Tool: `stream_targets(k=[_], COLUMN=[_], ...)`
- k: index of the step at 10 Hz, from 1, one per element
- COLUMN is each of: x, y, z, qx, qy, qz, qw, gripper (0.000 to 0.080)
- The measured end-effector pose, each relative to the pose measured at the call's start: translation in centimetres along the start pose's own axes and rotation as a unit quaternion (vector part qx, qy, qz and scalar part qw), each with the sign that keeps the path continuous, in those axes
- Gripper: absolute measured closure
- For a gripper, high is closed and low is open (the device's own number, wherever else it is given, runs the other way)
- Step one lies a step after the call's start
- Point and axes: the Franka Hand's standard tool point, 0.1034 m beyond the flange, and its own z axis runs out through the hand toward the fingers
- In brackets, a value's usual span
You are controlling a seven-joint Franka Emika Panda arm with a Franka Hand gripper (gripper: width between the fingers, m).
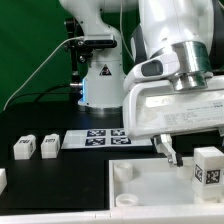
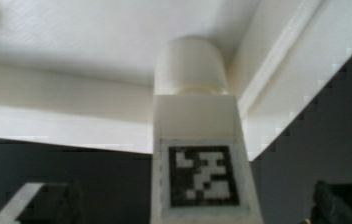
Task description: Assemble one leg
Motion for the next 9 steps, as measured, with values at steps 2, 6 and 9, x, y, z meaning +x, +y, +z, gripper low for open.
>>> stream_targets(k=[2,6,9], x=[1.4,1.6,0.5], y=[0.0,-1.0,-0.3], z=[-1.7,-0.8,0.8], qx=[0.005,0.043,0.040], qy=[-0.011,-0.195,-0.313], qz=[0.000,0.019,-0.003], qw=[1.000,0.980,0.949], gripper=[0.0151,0.0151,0.0151])
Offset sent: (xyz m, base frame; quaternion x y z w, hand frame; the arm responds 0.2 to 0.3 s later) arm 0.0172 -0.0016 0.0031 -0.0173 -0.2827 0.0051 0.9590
